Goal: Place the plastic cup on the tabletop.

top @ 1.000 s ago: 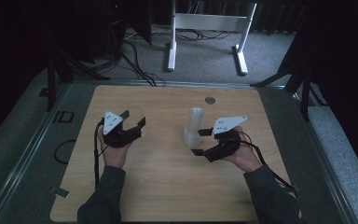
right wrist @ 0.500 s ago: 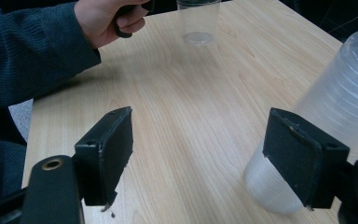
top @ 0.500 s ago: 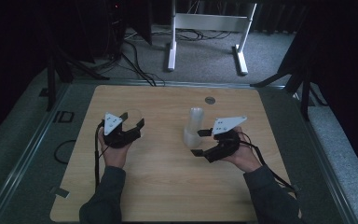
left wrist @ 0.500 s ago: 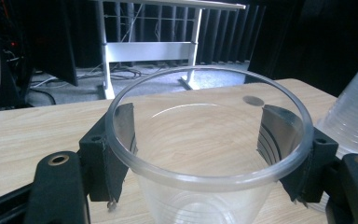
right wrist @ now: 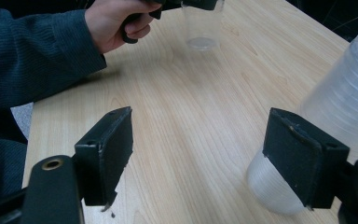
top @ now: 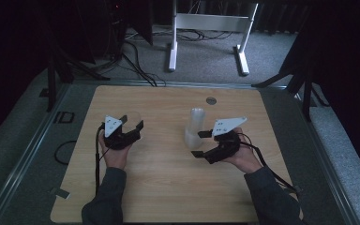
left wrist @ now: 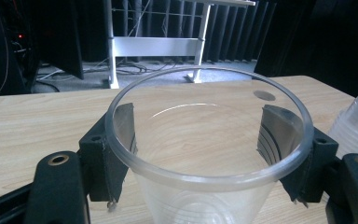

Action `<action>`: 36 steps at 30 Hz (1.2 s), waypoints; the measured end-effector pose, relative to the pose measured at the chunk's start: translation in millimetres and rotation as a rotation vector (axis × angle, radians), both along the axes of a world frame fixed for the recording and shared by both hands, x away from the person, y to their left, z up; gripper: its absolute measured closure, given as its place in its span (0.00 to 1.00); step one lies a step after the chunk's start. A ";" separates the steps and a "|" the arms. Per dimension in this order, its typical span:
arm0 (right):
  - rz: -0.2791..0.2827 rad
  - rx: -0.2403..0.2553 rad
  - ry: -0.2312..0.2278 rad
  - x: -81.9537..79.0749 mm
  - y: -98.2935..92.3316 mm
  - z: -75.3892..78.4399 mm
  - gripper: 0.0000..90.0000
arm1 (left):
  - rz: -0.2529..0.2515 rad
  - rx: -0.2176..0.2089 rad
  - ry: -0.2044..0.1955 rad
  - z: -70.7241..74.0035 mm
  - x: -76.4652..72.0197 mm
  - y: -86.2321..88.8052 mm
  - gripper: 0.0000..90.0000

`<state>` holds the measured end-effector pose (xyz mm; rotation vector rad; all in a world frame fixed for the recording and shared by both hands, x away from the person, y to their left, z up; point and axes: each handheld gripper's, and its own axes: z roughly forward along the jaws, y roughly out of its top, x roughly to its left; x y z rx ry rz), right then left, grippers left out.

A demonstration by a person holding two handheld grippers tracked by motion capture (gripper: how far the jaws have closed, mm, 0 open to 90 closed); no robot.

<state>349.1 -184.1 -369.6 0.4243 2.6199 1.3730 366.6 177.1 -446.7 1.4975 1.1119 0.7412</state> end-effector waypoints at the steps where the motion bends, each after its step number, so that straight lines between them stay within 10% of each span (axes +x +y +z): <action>1: 0.000 0.000 -0.001 0.0 0.1 -0.1 0.26 | 0.001 0.000 0.001 -0.6 0.0 0.1 0.31; 36: 0.003 0.001 0.003 -0.6 2.1 -2.3 0.26 | 0.041 0.084 0.065 -25.4 11.9 -2.7 0.31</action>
